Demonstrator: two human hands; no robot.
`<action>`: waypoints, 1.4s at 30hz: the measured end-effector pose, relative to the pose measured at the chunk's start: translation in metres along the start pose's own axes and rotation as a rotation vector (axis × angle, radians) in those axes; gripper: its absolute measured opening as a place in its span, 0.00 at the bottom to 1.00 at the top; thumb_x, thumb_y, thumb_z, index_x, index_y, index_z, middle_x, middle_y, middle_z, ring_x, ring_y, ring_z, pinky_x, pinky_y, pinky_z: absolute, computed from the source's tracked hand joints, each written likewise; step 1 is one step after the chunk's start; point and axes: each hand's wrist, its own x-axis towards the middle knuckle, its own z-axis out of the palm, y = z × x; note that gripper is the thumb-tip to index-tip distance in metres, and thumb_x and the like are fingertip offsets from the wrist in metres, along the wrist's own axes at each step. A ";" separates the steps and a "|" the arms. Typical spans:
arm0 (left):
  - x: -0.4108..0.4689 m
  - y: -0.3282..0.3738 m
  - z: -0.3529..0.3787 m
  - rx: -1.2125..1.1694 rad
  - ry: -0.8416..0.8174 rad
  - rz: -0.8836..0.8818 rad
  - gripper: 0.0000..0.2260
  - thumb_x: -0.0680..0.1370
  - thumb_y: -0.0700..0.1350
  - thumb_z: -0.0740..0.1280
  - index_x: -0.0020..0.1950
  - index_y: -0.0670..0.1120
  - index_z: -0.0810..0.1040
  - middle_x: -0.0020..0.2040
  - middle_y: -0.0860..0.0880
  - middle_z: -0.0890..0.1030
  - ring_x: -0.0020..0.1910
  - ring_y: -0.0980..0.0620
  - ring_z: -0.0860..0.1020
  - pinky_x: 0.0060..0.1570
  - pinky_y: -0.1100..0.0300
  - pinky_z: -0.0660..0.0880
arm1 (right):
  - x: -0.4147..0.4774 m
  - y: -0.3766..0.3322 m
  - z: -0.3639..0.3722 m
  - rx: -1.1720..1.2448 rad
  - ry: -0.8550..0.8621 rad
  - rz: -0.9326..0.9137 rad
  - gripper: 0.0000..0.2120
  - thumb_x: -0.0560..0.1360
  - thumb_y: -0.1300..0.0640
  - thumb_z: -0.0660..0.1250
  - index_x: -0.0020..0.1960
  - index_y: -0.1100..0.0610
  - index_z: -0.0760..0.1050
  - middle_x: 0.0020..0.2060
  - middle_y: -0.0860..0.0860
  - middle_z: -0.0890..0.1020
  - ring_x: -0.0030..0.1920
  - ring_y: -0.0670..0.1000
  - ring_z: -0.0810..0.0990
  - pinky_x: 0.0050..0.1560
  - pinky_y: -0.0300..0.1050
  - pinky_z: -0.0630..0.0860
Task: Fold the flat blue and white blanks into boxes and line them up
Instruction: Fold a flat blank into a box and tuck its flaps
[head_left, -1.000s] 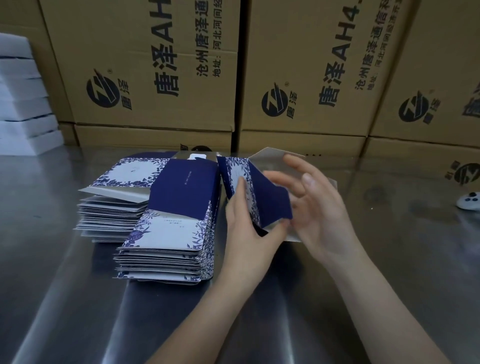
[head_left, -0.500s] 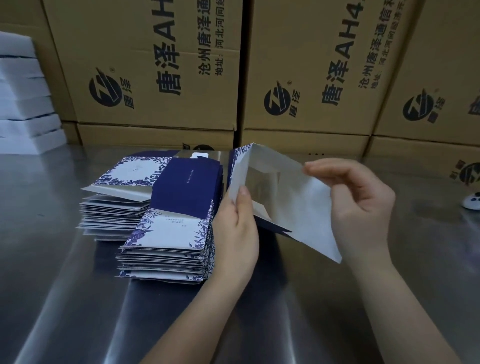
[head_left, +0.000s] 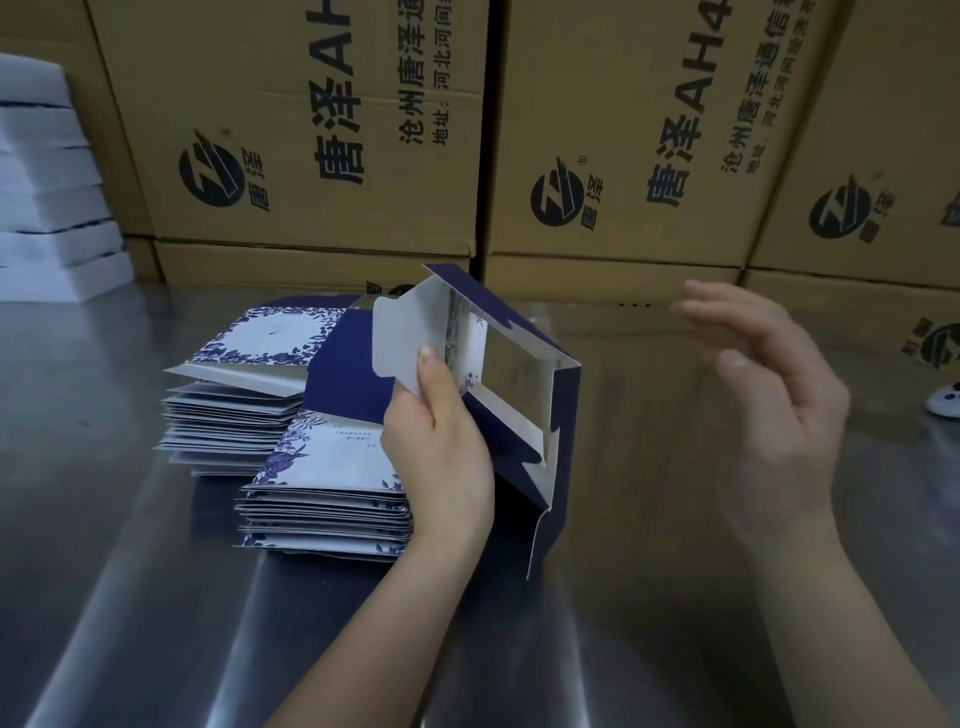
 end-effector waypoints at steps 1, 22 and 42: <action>0.001 -0.001 0.000 -0.005 -0.004 -0.003 0.17 0.84 0.54 0.57 0.39 0.48 0.72 0.31 0.60 0.77 0.32 0.64 0.75 0.34 0.71 0.69 | 0.000 0.000 -0.001 0.067 -0.045 0.054 0.20 0.72 0.68 0.54 0.57 0.52 0.76 0.61 0.54 0.77 0.65 0.52 0.74 0.64 0.52 0.73; 0.011 0.021 -0.011 -0.155 -0.435 -0.214 0.13 0.73 0.58 0.69 0.50 0.52 0.84 0.54 0.41 0.82 0.57 0.39 0.80 0.62 0.34 0.73 | -0.006 0.006 0.006 -0.257 -0.473 0.120 0.19 0.69 0.58 0.75 0.57 0.44 0.78 0.70 0.39 0.70 0.69 0.37 0.67 0.64 0.29 0.65; 0.002 0.006 -0.009 -0.224 -0.532 -0.282 0.23 0.71 0.52 0.68 0.66 0.55 0.75 0.57 0.53 0.83 0.54 0.55 0.83 0.46 0.60 0.79 | -0.011 0.027 0.011 -0.217 0.037 0.229 0.18 0.71 0.50 0.73 0.60 0.43 0.75 0.52 0.30 0.77 0.55 0.38 0.78 0.48 0.30 0.77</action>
